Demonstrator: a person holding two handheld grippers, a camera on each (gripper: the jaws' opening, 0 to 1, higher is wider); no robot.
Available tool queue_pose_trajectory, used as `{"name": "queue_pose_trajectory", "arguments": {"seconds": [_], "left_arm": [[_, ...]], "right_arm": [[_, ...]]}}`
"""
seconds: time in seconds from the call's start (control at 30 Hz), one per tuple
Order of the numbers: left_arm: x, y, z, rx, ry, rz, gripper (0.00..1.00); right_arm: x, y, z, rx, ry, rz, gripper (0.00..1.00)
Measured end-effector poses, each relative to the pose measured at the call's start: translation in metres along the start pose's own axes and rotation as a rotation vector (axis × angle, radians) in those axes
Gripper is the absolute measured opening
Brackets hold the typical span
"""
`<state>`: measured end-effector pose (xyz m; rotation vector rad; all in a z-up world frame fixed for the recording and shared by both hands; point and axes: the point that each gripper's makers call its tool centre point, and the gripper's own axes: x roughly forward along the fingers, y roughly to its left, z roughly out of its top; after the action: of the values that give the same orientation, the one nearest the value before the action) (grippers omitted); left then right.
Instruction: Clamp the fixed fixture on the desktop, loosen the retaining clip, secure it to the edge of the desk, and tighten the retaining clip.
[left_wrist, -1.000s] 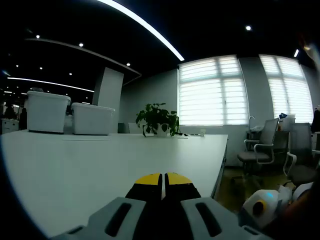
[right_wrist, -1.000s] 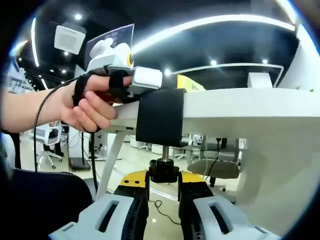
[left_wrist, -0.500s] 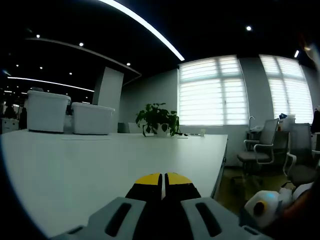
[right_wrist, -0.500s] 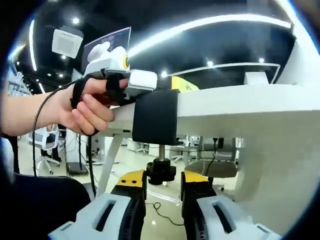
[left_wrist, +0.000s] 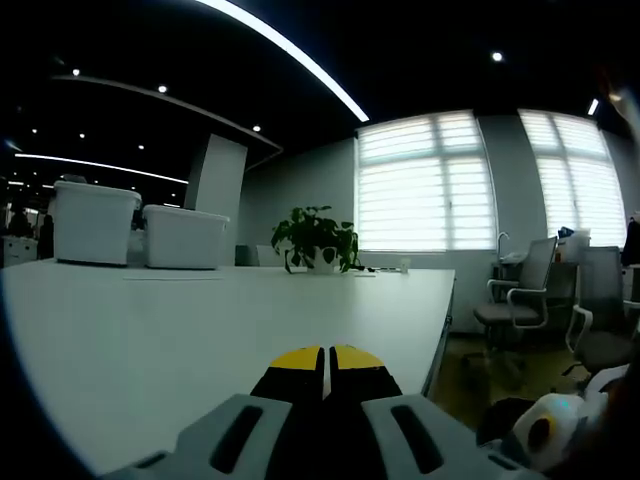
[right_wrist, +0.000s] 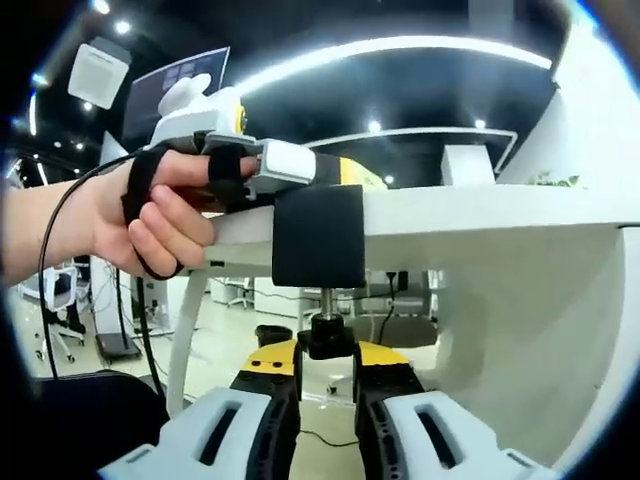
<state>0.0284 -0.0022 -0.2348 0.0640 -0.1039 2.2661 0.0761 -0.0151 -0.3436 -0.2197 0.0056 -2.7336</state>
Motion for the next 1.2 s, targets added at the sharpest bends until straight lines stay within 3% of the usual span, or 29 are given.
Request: {"name": "queue_pose_trajectory", "arguments": {"seconds": [0.17,0.27,0.4,0.43,0.57,0.63,0.73,0.77,0.8,0.9,1.03,1.2], "left_arm": [[0.0,0.0,0.0,-0.001,0.0,0.0,0.03],[0.0,0.001,0.0,-0.001,-0.002,0.0,0.03],[0.0,0.001,0.0,-0.005,-0.004,0.0,0.03],[0.0,0.001,0.0,-0.006,-0.005,0.0,0.03],[0.001,0.001,0.0,-0.006,-0.004,0.0,0.03],[0.001,0.001,0.0,-0.002,-0.002,0.0,0.03],[0.001,0.001,0.0,0.002,0.0,0.0,0.03],[0.001,0.001,0.0,0.002,0.0,0.0,0.03],[0.001,0.0,0.0,0.004,0.0,0.0,0.03],[0.001,0.0,0.0,0.006,0.0,0.0,0.03],[0.001,0.0,0.0,0.007,-0.001,-0.003,0.03],[0.001,-0.001,-0.001,0.018,-0.002,-0.004,0.04]], "right_arm": [[0.0,-0.001,-0.002,-0.028,-0.01,0.056,0.16],[0.002,-0.001,-0.001,-0.056,-0.016,0.142,0.16],[0.005,0.003,0.001,-0.191,-0.03,0.262,0.17],[0.007,0.005,0.001,-0.2,-0.019,0.3,0.17],[0.008,0.001,0.001,-0.178,-0.018,0.343,0.18],[0.01,0.002,-0.001,-0.145,-0.019,0.325,0.19],[0.014,-0.005,-0.001,-0.204,-0.011,0.17,0.29],[0.014,-0.003,-0.002,-0.177,-0.006,0.155,0.31],[0.012,0.005,-0.001,-0.12,-0.011,0.152,0.31],[0.013,0.014,-0.004,-0.115,0.003,0.125,0.31],[0.019,0.007,0.0,-0.07,-0.007,0.078,0.28],[0.02,0.003,-0.003,-0.078,0.006,0.073,0.22]]}}
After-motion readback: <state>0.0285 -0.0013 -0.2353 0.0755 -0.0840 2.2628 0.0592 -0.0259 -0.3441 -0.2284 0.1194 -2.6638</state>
